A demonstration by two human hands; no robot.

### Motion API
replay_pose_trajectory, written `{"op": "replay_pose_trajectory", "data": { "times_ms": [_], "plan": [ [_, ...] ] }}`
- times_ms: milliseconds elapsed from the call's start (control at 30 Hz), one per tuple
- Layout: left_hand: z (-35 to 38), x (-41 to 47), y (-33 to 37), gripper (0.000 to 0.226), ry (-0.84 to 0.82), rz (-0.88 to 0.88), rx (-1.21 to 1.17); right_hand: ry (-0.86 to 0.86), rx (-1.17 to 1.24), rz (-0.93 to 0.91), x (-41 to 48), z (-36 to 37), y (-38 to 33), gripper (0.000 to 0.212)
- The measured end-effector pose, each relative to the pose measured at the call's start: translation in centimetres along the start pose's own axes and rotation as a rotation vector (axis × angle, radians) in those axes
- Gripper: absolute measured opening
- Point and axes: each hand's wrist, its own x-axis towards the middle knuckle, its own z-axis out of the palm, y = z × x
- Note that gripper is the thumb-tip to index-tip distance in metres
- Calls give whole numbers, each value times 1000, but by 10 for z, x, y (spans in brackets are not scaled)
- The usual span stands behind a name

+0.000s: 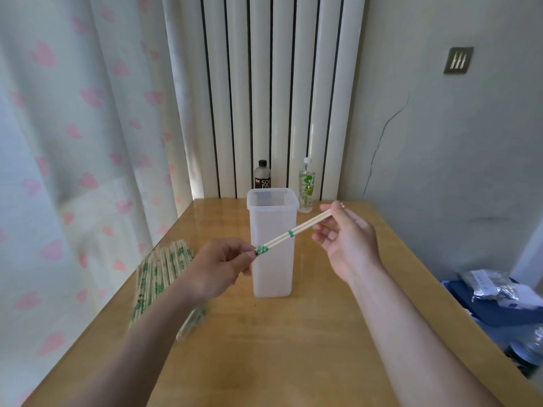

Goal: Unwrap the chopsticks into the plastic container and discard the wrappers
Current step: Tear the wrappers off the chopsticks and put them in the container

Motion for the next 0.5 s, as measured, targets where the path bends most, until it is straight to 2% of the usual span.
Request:
{"op": "replay_pose_trajectory", "data": {
  "times_ms": [100,200,367,500],
  "plan": [
    [-16,4,-13,18,121,-101,-22,138,33,-47,9,-6,-8,21],
    [-32,6,-23,18,220,-195,-172,257,66,-115,19,-4,-19,21],
    [-37,14,-21,18,364,-269,-409,269,12,-288,29,24,-37,25],
    [-34,15,-14,18,354,-261,-504,302,-150,-570,35,48,-57,31]
  ]
}}
